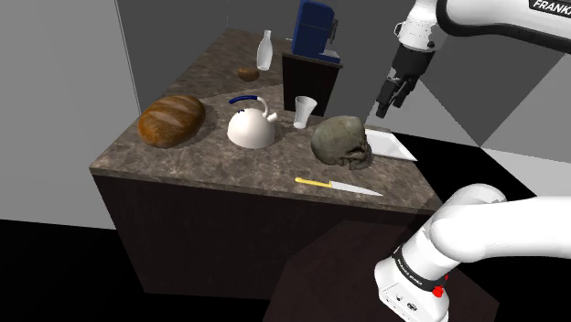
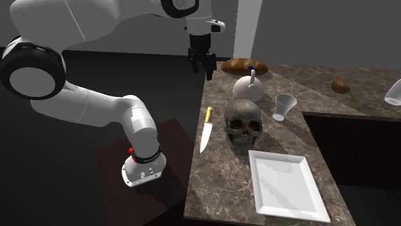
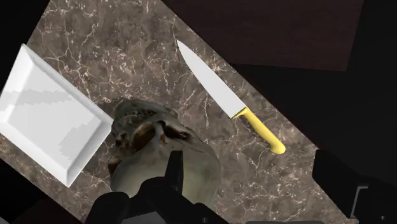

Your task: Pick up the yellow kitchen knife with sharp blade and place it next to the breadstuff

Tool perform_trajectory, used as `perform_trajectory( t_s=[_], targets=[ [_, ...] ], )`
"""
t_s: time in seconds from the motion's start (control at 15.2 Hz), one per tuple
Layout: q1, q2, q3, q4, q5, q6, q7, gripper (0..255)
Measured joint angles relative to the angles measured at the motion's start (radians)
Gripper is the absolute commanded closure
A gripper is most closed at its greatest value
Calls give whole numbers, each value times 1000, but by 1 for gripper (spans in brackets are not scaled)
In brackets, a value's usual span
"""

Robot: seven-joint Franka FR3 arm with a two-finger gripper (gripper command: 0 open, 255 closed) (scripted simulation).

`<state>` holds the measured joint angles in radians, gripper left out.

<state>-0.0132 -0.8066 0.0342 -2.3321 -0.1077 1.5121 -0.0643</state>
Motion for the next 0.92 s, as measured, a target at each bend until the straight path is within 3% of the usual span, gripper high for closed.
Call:
perform_trajectory(
  t_s=[0.26, 0.92],
  targets=[
    [28, 5, -13, -62, -13, 60, -64, 0],
    [151, 145, -67, -284, -76, 388, -354, 0]
  ],
)
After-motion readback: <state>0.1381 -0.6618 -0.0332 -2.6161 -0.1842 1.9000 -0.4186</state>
